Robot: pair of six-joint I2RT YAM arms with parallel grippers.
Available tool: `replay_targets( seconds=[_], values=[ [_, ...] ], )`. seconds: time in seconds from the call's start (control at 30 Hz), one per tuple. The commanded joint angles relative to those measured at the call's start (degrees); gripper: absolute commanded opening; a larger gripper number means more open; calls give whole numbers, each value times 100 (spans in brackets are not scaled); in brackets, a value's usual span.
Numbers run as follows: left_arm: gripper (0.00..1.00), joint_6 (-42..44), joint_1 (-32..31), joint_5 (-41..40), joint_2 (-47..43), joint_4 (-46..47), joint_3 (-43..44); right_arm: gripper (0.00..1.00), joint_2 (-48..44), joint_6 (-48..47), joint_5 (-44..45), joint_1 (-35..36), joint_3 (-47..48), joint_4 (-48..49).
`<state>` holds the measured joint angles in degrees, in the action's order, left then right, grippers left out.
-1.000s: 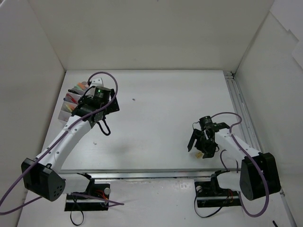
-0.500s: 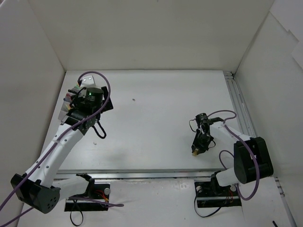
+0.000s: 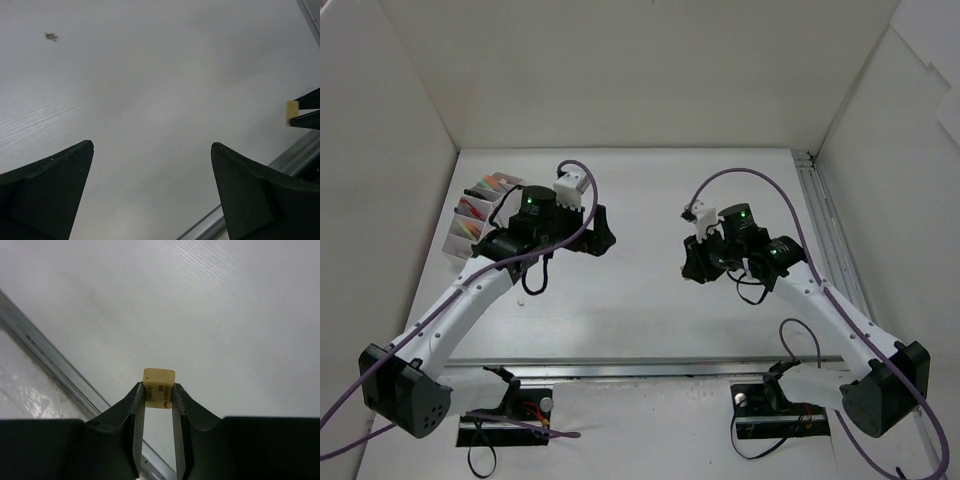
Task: Sort the stationery into containers
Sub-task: Pick up the stationery from the center of the board.
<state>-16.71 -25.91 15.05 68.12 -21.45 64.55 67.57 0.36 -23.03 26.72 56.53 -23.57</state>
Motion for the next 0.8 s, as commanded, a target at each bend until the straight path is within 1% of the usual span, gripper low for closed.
replay_targets(
  seconds=[0.0,0.1,0.17,0.23,0.4,0.53,0.67,0.77],
  values=[
    [99,46,-124,1298,289,607,628,0,133,-1590,-589,394,340,134],
    [99,-314,-125,1869,955,624,918,0,335,-2232,-510,720,551,169],
    [99,-385,-125,2237,1159,660,1024,0,423,-2452,-326,870,666,265],
    [98,-517,-265,2353,1318,800,1007,0,494,-2523,-212,905,736,467],
    [97,-675,-503,2476,1563,1098,945,0,845,-2638,-377,914,991,976],
    [89,-842,-582,2573,1827,1205,1041,0,933,-2559,-413,914,1009,1460],
    [84,-887,-582,2731,1960,1328,1059,0,951,-2314,-273,923,930,2170],
    [77,-851,-643,2688,2109,1240,1164,0,960,-2251,-439,923,930,2322]
  ],
)
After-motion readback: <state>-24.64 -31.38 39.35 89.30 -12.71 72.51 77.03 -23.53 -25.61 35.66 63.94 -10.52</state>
